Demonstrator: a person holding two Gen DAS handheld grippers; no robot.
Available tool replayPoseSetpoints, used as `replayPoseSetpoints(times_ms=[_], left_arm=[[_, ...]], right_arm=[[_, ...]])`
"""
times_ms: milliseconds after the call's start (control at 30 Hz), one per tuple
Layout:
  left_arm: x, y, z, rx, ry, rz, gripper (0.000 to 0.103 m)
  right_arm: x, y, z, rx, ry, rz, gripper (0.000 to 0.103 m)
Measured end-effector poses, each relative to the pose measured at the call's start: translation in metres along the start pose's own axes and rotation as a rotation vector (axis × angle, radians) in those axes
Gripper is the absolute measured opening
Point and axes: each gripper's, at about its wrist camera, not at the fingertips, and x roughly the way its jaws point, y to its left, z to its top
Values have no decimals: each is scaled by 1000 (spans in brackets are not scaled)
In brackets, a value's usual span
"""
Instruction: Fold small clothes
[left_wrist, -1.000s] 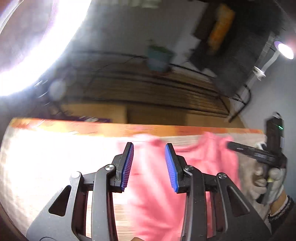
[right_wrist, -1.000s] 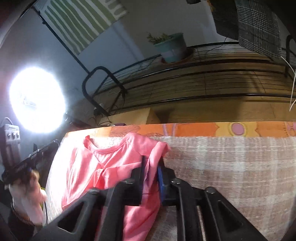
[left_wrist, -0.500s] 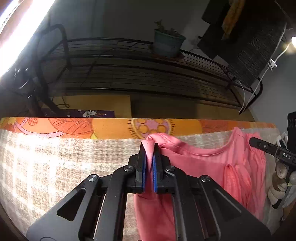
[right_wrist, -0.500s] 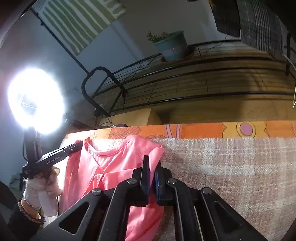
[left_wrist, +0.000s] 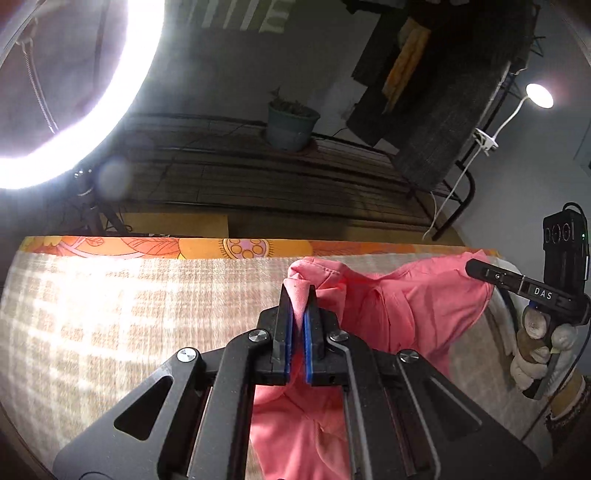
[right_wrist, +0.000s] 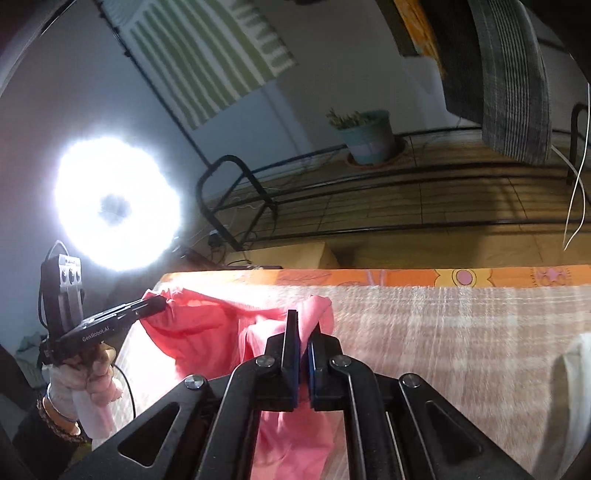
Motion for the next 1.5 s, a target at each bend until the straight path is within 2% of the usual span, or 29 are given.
replayPoseSetpoints(times_ms=[233,467,633,833,1000,1100,1167,1233,1267,1367,1400,1433,1467,1500], left_arm=[[-63,-23,-40,44,-28,-1,2],[-112,-42,-107,52,-9,-14,2],[-123,-49,-161,90,29,30,2],[-124,-44,-208,133,78,91,2],[-136,-38,-228,171,80,127,2],[-142,-34,-240,218,111,132,2],[-151,-30,-248,238,119,142,2],[-165,-22,-253,203,111,125,3],[-171,-17,-253,177,106,121,3],[-181,3,-248,44,96,86,6],[-181,11,-245,-26,102,60,11],[-179,17,-244,-84,110,35,31],[-178,23,-244,-144,116,3,45],[-174,29,-245,-224,123,-46,45]], right_arm=[[-62,48,-35,-71,-13,0,0],[-109,86,-99,-127,-1,-9,0],[-119,98,-153,-161,41,-41,0],[-128,100,-209,-212,69,-96,0],[-139,108,-235,-306,76,-157,1],[-147,110,-251,-370,85,-224,5],[-155,105,-260,-378,101,-228,9],[-167,101,-264,-357,96,-203,10],[-172,100,-264,-346,90,-197,16],[-188,95,-263,-276,48,-156,20],[-193,92,-261,-241,30,-128,21],[-194,89,-259,-205,19,-112,24],[-192,86,-256,-166,16,-107,33],[-190,83,-254,-123,11,-105,37]])
